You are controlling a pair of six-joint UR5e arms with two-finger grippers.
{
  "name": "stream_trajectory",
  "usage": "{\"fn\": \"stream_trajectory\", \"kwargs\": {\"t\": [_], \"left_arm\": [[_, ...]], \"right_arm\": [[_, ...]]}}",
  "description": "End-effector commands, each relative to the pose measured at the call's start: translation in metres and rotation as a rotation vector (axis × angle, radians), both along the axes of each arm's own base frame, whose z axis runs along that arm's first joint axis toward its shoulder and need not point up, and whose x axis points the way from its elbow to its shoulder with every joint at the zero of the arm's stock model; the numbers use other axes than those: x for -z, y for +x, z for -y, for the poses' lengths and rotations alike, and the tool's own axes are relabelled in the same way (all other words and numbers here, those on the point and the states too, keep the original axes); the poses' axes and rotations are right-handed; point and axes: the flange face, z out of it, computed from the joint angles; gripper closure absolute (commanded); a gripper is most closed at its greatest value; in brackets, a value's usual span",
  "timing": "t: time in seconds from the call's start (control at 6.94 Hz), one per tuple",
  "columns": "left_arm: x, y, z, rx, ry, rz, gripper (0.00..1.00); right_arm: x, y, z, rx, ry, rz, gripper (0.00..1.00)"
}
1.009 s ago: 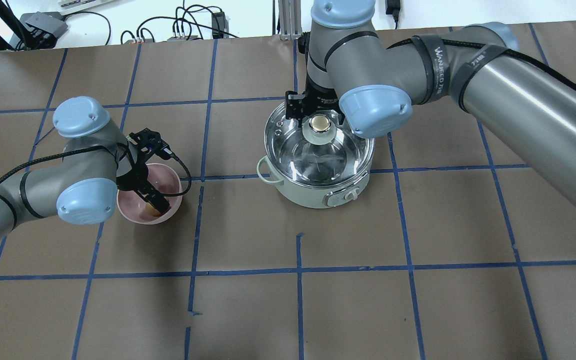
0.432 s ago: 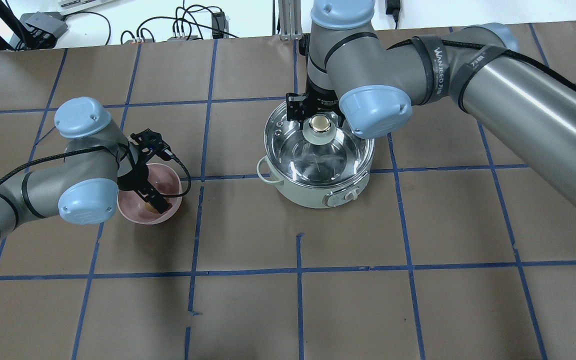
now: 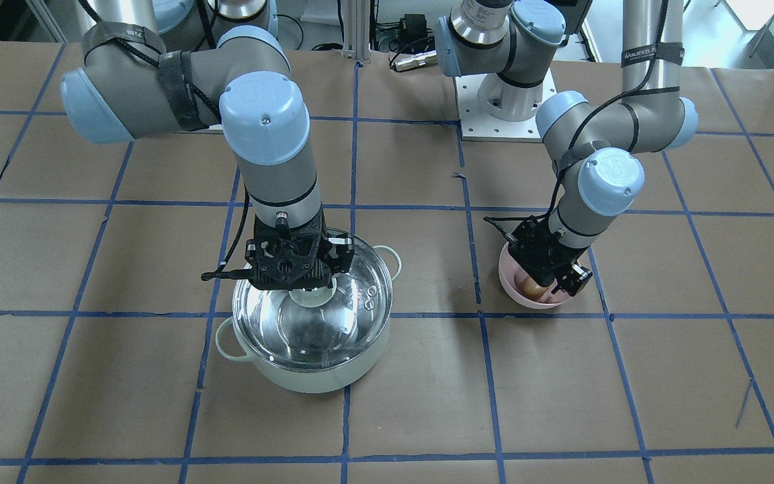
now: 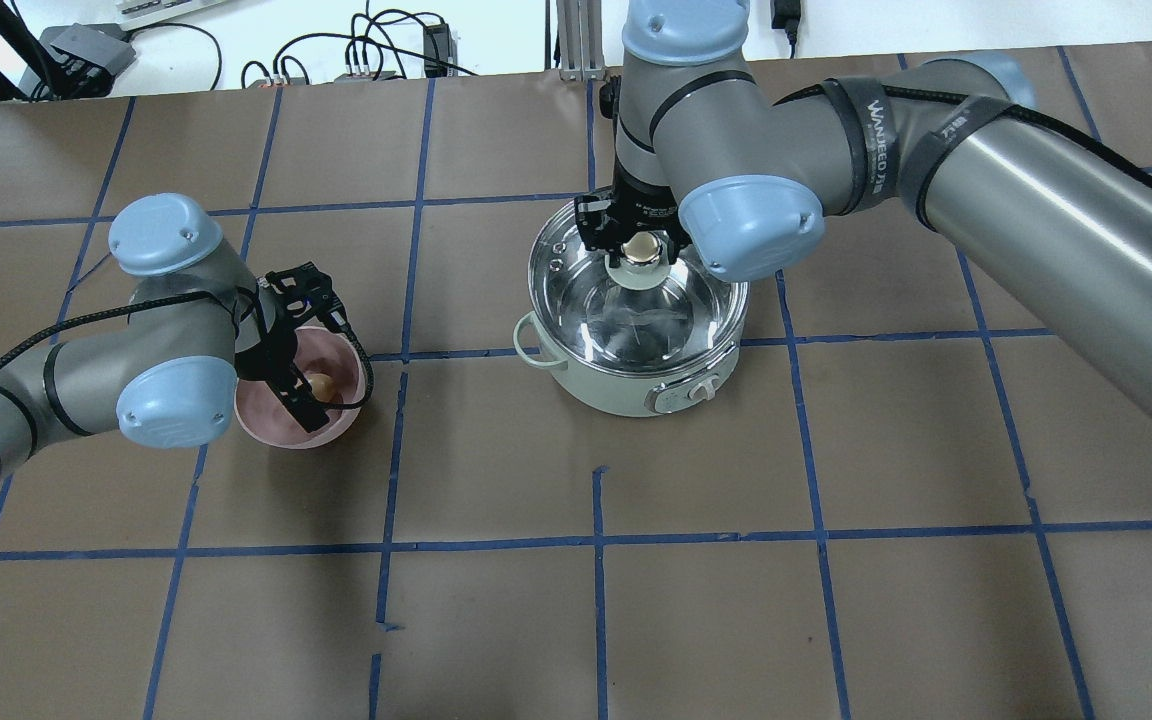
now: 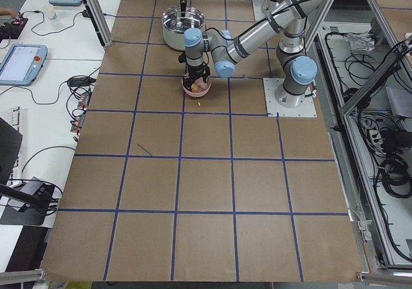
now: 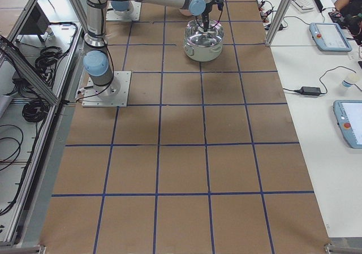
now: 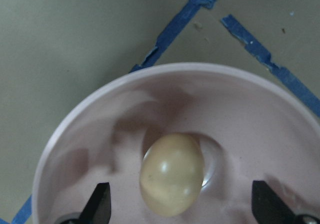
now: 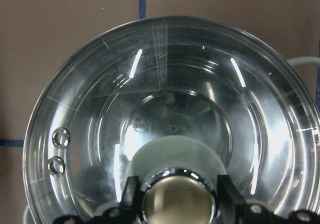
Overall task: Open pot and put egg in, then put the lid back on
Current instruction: 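Lift the glass lid off the pot with the right gripper, set it aside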
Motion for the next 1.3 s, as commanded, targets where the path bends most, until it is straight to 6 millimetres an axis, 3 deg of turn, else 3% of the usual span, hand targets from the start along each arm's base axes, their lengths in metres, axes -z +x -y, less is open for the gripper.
{"fn": "stream_trajectory", "kwargs": {"t": [0.0, 0.29, 0.58, 0.86, 1.01, 1.15], "left_arm": [[0.004, -0.001, 0.0, 0.005, 0.008, -0.007, 0.05], [0.004, 0.0, 0.001, 0.002, 0.007, -0.005, 0.21], [0.009, 0.0, 0.001, 0.004, 0.016, -0.003, 0.44], [0.008, 0.0, 0.002, 0.003, 0.015, -0.002, 0.74], [0.007, 0.0, 0.002, 0.003, 0.012, -0.002, 0.87], [0.005, 0.001, 0.004, -0.005, 0.009, -0.001, 0.9]], "right_arm": [[-0.004, 0.0, 0.001, -0.005, -0.012, 0.001, 0.81], [-0.031, 0.0, 0.008, -0.012, -0.041, -0.006, 0.84], [-0.086, -0.024, 0.006, 0.006, -0.059, -0.011, 0.84], [-0.131, -0.098, 0.001, 0.099, -0.051, -0.006, 0.83], [-0.138, -0.125, 0.001, 0.113, -0.049, -0.009, 0.83], [-0.142, -0.139, 0.004, 0.129, -0.045, -0.014, 0.83]]}}
